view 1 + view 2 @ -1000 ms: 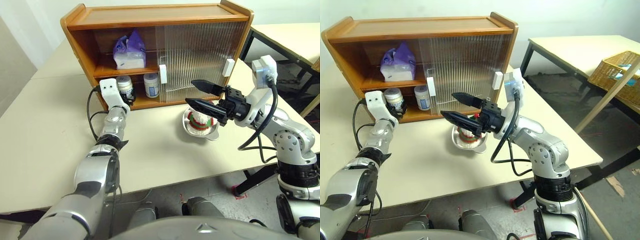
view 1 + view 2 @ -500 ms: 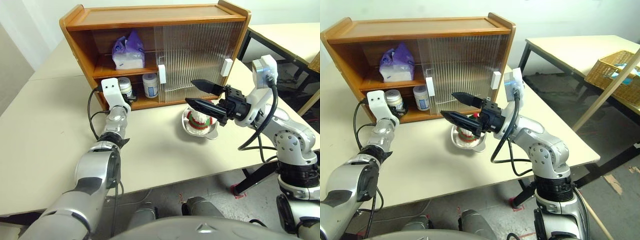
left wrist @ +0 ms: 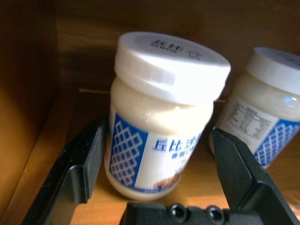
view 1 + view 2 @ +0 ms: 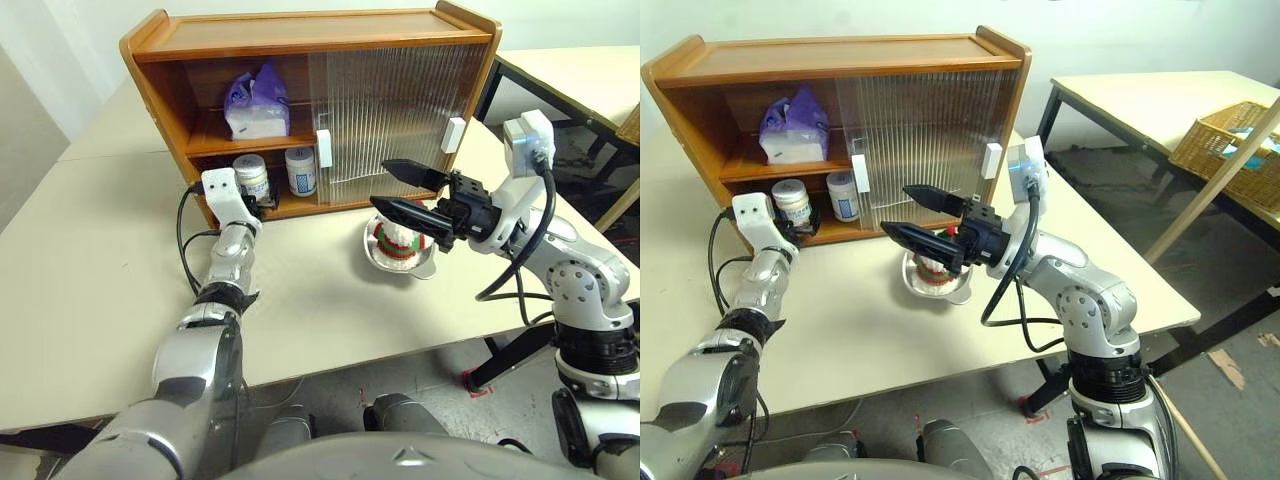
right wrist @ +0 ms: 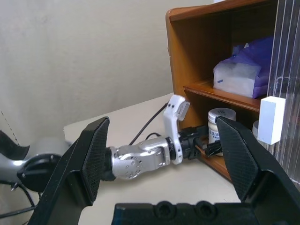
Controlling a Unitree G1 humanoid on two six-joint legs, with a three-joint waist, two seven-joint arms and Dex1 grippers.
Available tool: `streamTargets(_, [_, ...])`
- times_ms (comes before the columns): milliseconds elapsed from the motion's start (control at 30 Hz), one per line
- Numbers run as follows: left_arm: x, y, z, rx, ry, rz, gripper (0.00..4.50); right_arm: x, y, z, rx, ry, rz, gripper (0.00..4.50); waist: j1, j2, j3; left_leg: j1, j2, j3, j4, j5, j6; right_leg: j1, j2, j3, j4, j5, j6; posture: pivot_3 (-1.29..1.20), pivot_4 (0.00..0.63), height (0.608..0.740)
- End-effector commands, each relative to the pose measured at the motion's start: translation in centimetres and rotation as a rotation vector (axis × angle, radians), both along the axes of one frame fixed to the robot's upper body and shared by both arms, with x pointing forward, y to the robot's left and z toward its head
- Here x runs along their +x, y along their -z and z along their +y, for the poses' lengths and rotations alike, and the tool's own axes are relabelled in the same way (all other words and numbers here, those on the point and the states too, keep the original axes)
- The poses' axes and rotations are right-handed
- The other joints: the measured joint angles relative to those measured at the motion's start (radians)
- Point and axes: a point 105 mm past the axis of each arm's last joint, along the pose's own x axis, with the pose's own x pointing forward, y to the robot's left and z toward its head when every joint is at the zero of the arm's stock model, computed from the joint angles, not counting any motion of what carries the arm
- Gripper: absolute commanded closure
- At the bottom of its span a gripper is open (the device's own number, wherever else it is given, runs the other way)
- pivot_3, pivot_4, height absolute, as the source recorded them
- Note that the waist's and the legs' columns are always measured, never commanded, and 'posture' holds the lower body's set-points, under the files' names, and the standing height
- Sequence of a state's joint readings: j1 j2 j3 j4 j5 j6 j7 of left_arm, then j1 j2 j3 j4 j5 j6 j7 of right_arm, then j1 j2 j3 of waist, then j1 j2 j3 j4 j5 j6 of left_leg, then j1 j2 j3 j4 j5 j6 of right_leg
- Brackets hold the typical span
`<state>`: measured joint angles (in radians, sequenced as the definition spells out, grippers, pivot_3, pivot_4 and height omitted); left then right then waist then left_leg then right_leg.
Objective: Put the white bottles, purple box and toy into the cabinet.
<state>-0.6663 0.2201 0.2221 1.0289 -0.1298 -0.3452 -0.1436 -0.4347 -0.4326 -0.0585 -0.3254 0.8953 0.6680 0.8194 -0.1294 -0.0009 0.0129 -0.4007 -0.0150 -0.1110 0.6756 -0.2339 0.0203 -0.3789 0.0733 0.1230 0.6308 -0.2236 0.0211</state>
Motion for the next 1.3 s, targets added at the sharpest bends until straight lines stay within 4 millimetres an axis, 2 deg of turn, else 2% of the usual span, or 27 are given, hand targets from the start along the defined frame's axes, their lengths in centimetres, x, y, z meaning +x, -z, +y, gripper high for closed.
streamTargets(33, [-0.9,-0.3,-0.1,-0.006,0.016,-0.033,0.02,0.1,-0.1,0.3,-0.001,-0.015,-0.005,0.00,0.001,0.000,0.000,0.000,0.000,0.001,0.000,0.000,0.000,0.000,0.000,0.000,0.000,0.000,0.000,-0.15,0.012,0.740])
streamTargets(133, [-1.7,-0.6,0.1,-0.010,0.022,-0.044,0.02,0.1,-0.1,0.4,0.001,-0.020,-0.004,0.00,0.003,0.000,0.000,0.000,0.000,0.002,0.000,0.000,0.000,0.000,0.000,0.000,0.000,0.000,0.000,-0.14,0.010,0.740])
streamTargets(200, [-2.3,-1.0,-0.8,0.010,0.088,-0.050,0.02,0.2,-0.1,0.5,0.002,-0.022,-0.006,0.00,0.005,0.000,0.000,0.000,0.000,0.003,0.000,0.000,0.000,0.000,0.000,0.000,0.000,0.000,0.000,-0.14,0.008,0.740])
streamTargets(333, [-3.9,-2.4,-5.7,0.064,0.362,-0.082,0.02,0.4,0.0,0.5,0.002,-0.024,-0.007,0.00,0.018,0.000,0.000,0.001,0.000,0.003,0.000,-0.001,-0.001,0.000,0.000,0.001,0.000,0.000,-0.002,-0.14,0.004,0.740])
streamTargets(367, [-4.2,-2.7,-6.6,0.058,0.404,-0.084,0.20,0.4,0.0,0.5,0.003,-0.024,-0.008,0.00,0.024,0.000,0.000,0.001,0.000,0.004,0.000,-0.001,-0.002,0.000,0.000,0.001,0.000,-0.001,-0.003,-0.14,0.003,0.740])
streamTargets(467, [-4.7,-3.9,-9.3,0.056,0.538,-0.099,0.94,0.4,0.0,0.6,0.004,-0.025,-0.010,0.00,0.032,0.000,0.000,0.000,0.001,0.004,0.000,-0.002,-0.003,-0.001,-0.002,0.001,0.000,0.000,-0.005,-0.14,0.000,0.740])
streamTargets(533, [-5.0,-5.4,-12.4,0.072,0.659,-0.132,1.65,0.4,0.0,0.7,0.006,-0.027,-0.016,0.00,0.033,0.000,0.000,0.001,0.003,0.001,0.000,-0.003,-0.004,-0.002,-0.003,0.002,0.000,0.000,-0.006,-0.14,0.000,0.740])
streamTargets(633, [-5.0,-6.3,-14.0,0.062,0.710,-0.144,2.74,0.4,-0.1,0.7,0.006,-0.026,-0.021,0.00,0.036,0.000,0.000,0.000,0.003,-0.007,0.000,-0.003,-0.005,-0.003,-0.003,0.005,0.000,0.000,-0.006,-0.15,0.000,0.740])
streamTargets(733, [-4.2,-8.1,-17.0,0.037,0.760,-0.185,3.83,0.4,-0.1,0.5,0.003,-0.019,-0.027,0.00,0.037,0.000,0.000,-0.001,0.007,-0.010,0.000,-0.003,-0.005,-0.003,-0.004,0.007,0.000,0.000,-0.006,-0.15,0.000,0.740])
streamTargets(800, [-3.6,-8.8,-18.1,0.033,0.750,-0.203,4.48,0.3,-0.1,0.6,0.003,-0.018,-0.027,0.00,0.039,0.000,0.000,-0.001,0.009,-0.011,0.000,-0.003,-0.005,-0.003,-0.004,0.007,0.000,0.000,-0.006,-0.16,0.000,0.740])
streamTargets(1033, [-1.3,-9.5,-19.5,0.006,0.607,-0.213,4.48,0.2,-0.1,0.6,0.005,-0.013,-0.028,0.00,0.033,0.000,0.000,0.000,0.009,-0.011,0.000,-0.003,-0.004,-0.002,-0.003,0.006,0.000,0.000,-0.005,-0.18,0.000,0.740])
streamTargets(1167, [-0.7,-9.1,-19.3,0.033,0.502,-0.219,4.48,0.1,-0.1,0.5,0.002,-0.009,-0.027,0.00,0.028,0.000,0.000,0.000,0.003,-0.011,0.000,-0.002,-0.003,-0.001,-0.002,0.004,0.000,-0.001,-0.004,-0.18,0.000,0.740])
streamTargets(1300, [-0.6,-8.6,-18.3,0.045,0.384,-0.221,4.48,0.0,-0.1,0.3,-0.002,-0.004,-0.024,0.00,0.023,0.000,0.000,0.000,0.001,-0.012,0.000,-0.002,-0.003,0.000,-0.002,0.002,-0.001,-0.001,-0.002,-0.19,0.000,0.740])
